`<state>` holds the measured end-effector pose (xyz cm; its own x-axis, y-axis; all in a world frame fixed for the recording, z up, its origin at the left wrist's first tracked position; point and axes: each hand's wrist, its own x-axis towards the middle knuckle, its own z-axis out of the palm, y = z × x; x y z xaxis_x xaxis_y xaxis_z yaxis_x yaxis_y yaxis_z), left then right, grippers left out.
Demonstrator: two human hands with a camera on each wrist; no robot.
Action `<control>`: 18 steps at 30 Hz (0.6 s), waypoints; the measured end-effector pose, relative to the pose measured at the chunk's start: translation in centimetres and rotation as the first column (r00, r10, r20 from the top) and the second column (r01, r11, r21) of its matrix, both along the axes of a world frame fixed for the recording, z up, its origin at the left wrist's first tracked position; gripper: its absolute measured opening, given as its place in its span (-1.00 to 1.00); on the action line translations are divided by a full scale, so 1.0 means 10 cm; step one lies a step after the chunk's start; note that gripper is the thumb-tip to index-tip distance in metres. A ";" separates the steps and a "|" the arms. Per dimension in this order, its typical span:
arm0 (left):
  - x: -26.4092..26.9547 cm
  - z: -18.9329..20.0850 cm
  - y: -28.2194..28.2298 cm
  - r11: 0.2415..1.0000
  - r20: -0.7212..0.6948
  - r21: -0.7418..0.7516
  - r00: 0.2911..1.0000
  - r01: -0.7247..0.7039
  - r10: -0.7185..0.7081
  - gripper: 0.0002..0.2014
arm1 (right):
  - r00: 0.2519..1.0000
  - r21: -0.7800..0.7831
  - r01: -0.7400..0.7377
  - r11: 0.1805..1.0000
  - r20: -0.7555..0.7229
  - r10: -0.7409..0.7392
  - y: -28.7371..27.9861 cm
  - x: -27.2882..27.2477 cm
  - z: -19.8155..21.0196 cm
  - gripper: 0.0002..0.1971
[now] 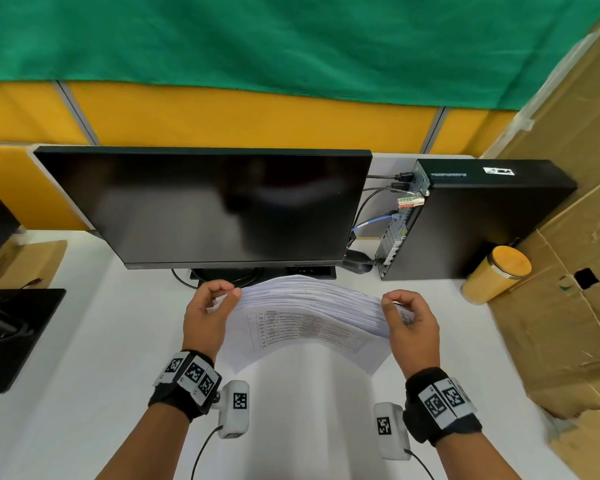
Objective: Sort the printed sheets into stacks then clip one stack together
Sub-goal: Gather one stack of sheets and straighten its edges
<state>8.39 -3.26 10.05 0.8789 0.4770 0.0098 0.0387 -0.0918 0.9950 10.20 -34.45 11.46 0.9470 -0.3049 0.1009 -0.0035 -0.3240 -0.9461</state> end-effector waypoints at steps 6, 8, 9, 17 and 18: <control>0.01 -0.03 -0.01 0.998 -0.047 0.053 0.998 -0.038 0.041 -0.86 | 1.000 -0.017 -0.003 1.000 -0.016 0.003 -0.01 -0.02 0.00 -0.94; 0.01 -0.03 0.00 0.997 -0.060 0.063 0.997 -0.038 0.042 -0.82 | 1.000 -0.023 -0.007 1.000 -0.012 0.007 -0.01 -0.01 0.01 -0.94; 0.01 -0.03 -0.01 0.998 -0.066 0.058 0.997 -0.038 0.042 -0.81 | 1.000 -0.026 -0.010 1.000 -0.014 0.009 -0.02 -0.01 0.01 -0.94; -0.12 -0.02 0.07 0.965 0.055 -0.126 0.973 0.229 -0.224 -0.55 | 0.999 -0.071 -0.037 0.997 -0.034 0.035 -0.05 0.00 -0.01 -0.93; -0.13 -0.04 0.10 0.948 0.053 -0.144 0.959 0.284 -0.279 -0.44 | 0.999 -0.076 -0.040 0.996 -0.036 0.038 -0.06 0.00 -0.01 -0.94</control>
<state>7.05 -2.25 9.65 0.9781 0.2079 -0.0122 0.0007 0.0551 0.9985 10.25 -35.02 11.39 0.9613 -0.2604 0.0896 -0.0217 -0.3958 -0.9181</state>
